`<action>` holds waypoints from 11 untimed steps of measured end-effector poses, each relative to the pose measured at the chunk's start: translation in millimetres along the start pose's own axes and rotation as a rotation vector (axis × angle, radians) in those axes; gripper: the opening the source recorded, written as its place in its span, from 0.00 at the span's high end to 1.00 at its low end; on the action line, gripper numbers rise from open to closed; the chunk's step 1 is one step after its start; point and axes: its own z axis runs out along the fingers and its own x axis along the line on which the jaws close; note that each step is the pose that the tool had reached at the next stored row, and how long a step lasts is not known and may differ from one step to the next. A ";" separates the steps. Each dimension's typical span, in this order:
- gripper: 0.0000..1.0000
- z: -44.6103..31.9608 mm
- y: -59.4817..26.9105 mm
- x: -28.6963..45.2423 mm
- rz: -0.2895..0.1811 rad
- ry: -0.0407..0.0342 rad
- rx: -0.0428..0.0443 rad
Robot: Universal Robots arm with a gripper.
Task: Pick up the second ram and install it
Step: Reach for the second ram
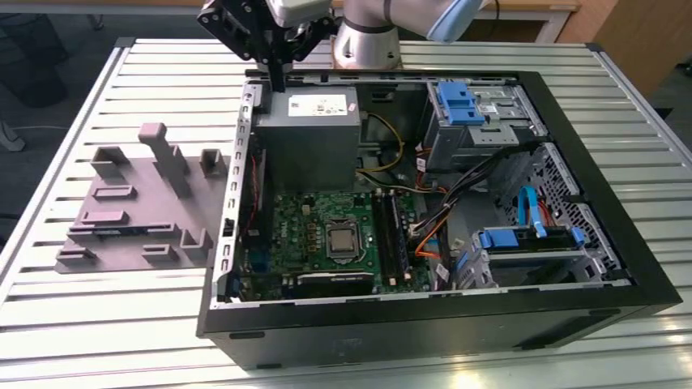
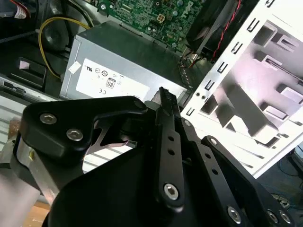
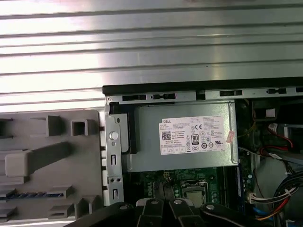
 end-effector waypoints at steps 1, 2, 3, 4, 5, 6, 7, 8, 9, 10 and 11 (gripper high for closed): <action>0.89 0.1 0.0 0.2 0.000 0.0000 0.0000; 0.89 0.2 -0.1 0.5 0.000 -0.0001 0.0000; 0.89 0.2 -0.1 0.7 0.000 0.0000 0.0000; 0.89 0.3 -0.1 0.9 0.000 0.0000 0.0000; 0.89 0.3 -0.1 1.1 0.000 -0.0001 0.0000; 0.89 0.4 -0.1 1.3 0.000 -0.0001 0.0000; 0.89 0.5 -0.1 1.5 0.000 0.0000 0.0000; 0.89 0.5 -0.2 1.7 0.000 0.0000 -0.0001; 0.89 0.6 -0.2 2.0 0.000 0.0000 0.0000; 0.89 0.7 -0.2 2.2 0.000 0.0000 -0.0001; 0.89 0.7 -0.2 2.4 0.000 0.0000 0.0000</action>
